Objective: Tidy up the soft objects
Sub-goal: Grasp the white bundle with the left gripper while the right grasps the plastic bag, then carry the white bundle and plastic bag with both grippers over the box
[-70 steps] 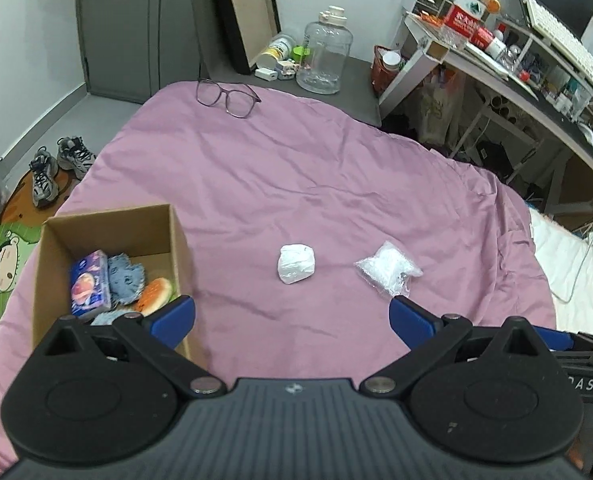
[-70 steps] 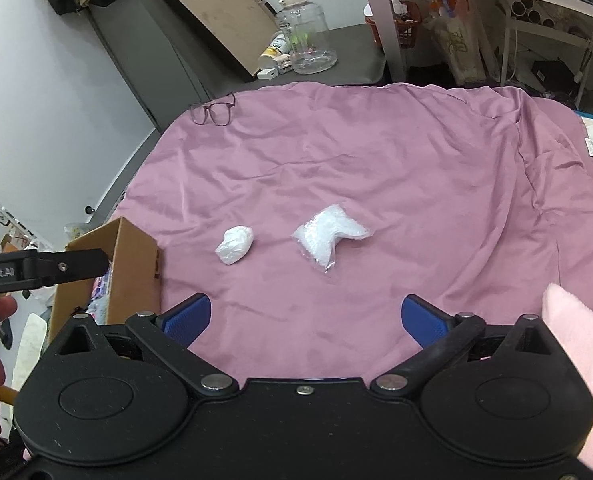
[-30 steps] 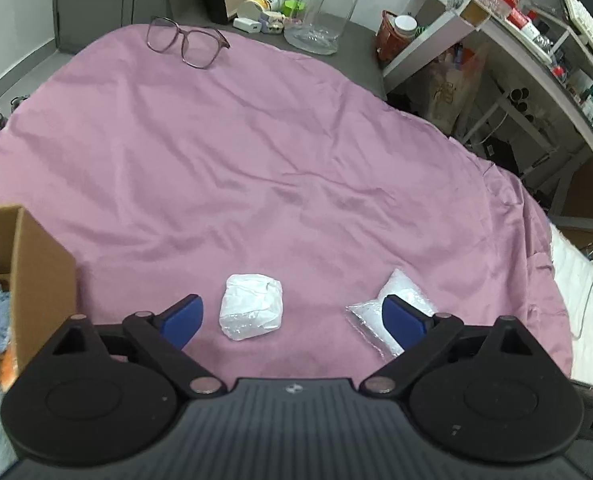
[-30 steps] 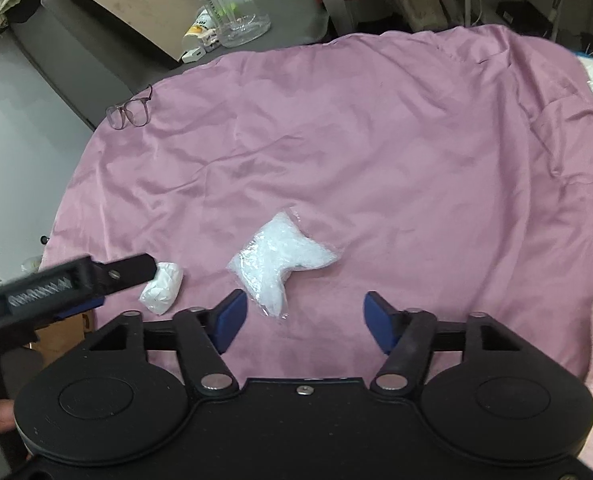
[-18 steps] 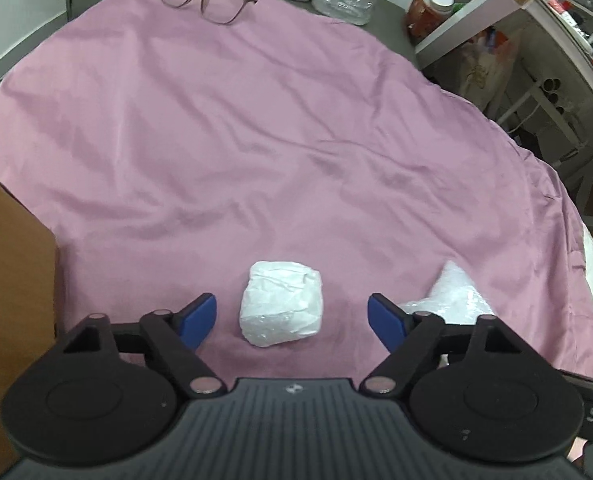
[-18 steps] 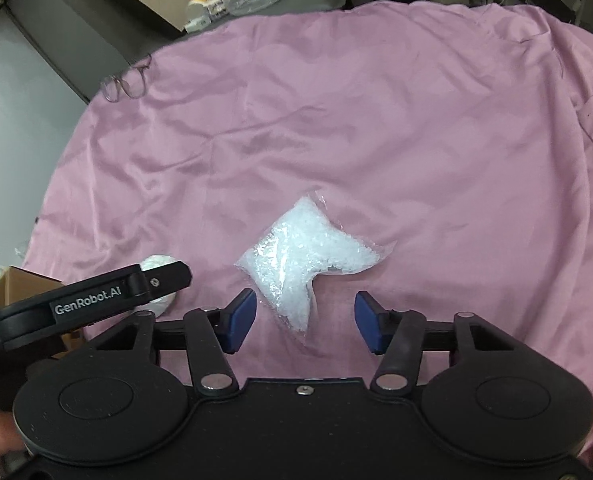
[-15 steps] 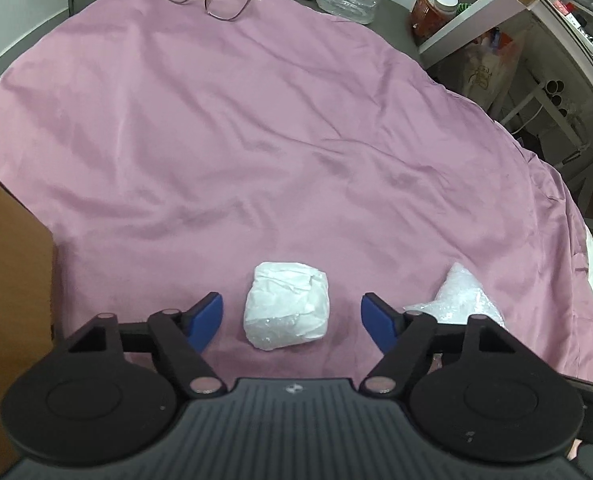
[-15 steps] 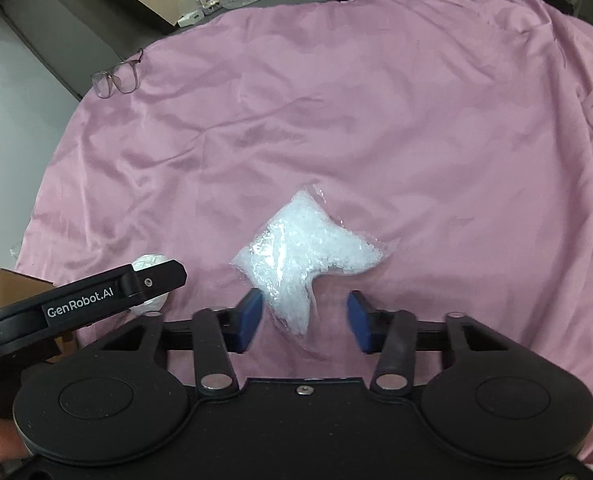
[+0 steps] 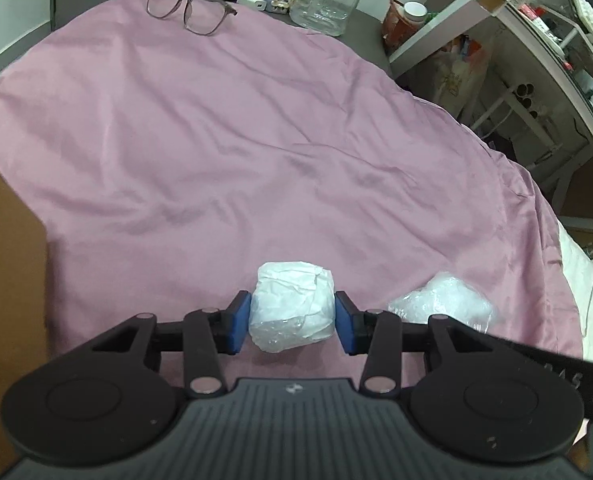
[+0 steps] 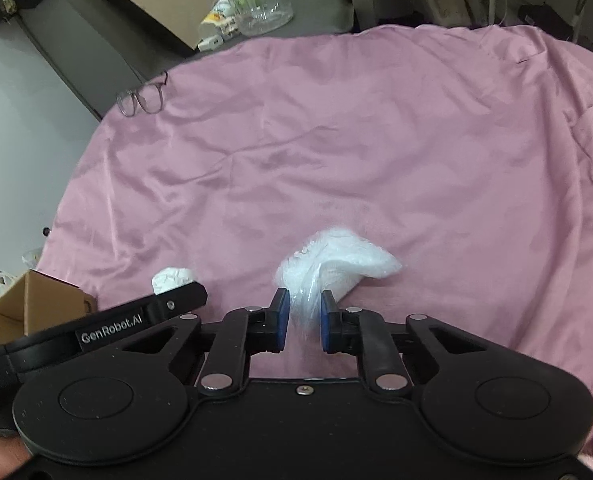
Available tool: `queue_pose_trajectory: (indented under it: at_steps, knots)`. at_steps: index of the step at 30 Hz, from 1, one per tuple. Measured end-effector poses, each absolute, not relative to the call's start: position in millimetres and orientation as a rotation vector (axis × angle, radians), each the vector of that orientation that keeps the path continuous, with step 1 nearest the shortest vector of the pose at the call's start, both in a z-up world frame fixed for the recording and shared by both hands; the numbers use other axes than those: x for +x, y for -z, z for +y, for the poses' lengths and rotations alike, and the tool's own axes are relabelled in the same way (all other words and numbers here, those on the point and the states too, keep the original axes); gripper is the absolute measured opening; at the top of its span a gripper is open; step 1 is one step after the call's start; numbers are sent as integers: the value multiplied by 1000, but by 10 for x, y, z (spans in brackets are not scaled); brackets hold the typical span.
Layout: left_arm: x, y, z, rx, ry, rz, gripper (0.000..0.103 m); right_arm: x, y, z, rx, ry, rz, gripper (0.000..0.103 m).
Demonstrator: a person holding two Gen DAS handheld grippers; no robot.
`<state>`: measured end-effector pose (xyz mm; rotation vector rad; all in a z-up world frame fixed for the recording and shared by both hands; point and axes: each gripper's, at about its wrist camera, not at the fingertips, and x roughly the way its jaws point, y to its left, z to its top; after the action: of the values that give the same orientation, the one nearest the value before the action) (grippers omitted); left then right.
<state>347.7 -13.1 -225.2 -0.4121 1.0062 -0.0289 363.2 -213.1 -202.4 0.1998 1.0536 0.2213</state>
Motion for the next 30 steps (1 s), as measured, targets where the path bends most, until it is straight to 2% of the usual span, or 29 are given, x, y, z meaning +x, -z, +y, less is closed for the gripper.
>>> queue_pose_trajectory:
  at_steps: [14, 30]
  knots:
    - [2937, 1806, -128, -390, 111, 956, 43, 3054, 1671, -2169, 211, -238, 958, 16]
    - [2306, 1364, 233, -373, 164, 927, 43, 2538, 1360, -1884, 215, -291, 865, 15]
